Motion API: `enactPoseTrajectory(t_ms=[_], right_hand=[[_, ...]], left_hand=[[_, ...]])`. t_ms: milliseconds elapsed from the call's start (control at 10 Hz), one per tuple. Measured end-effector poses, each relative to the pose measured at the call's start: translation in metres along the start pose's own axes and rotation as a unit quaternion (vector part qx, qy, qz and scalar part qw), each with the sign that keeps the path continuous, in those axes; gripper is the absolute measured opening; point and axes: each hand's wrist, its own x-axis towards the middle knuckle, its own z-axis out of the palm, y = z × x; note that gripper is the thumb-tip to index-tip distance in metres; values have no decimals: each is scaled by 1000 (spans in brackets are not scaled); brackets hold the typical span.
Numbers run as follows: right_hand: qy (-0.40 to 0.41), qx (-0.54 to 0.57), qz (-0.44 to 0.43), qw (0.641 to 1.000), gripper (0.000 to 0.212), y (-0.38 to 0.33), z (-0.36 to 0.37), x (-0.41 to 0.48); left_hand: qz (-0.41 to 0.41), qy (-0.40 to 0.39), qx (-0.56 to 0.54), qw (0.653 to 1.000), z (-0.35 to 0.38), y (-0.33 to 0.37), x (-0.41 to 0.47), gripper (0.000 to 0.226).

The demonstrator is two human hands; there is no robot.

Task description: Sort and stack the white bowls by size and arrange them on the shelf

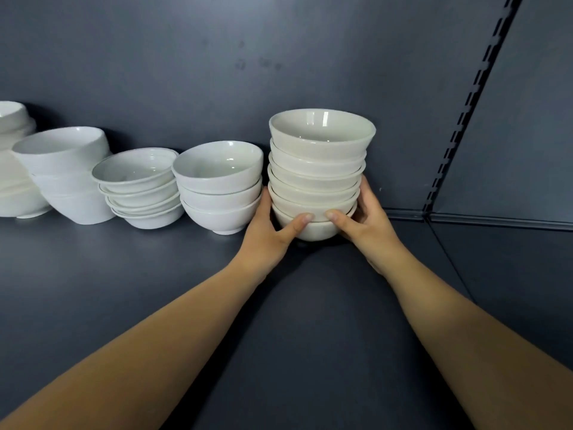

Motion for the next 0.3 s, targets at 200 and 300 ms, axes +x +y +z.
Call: enactPoseTrajectory(t_ms=[200,300], right_hand=[[45,-42,31,998,89,-5,5,-11],[100,-92,59,989,75,-21,13,-34]], left_hand=[[-24,34,102,994,6,12,-18,74],[-57,16,157,986,6,26,-49,76]])
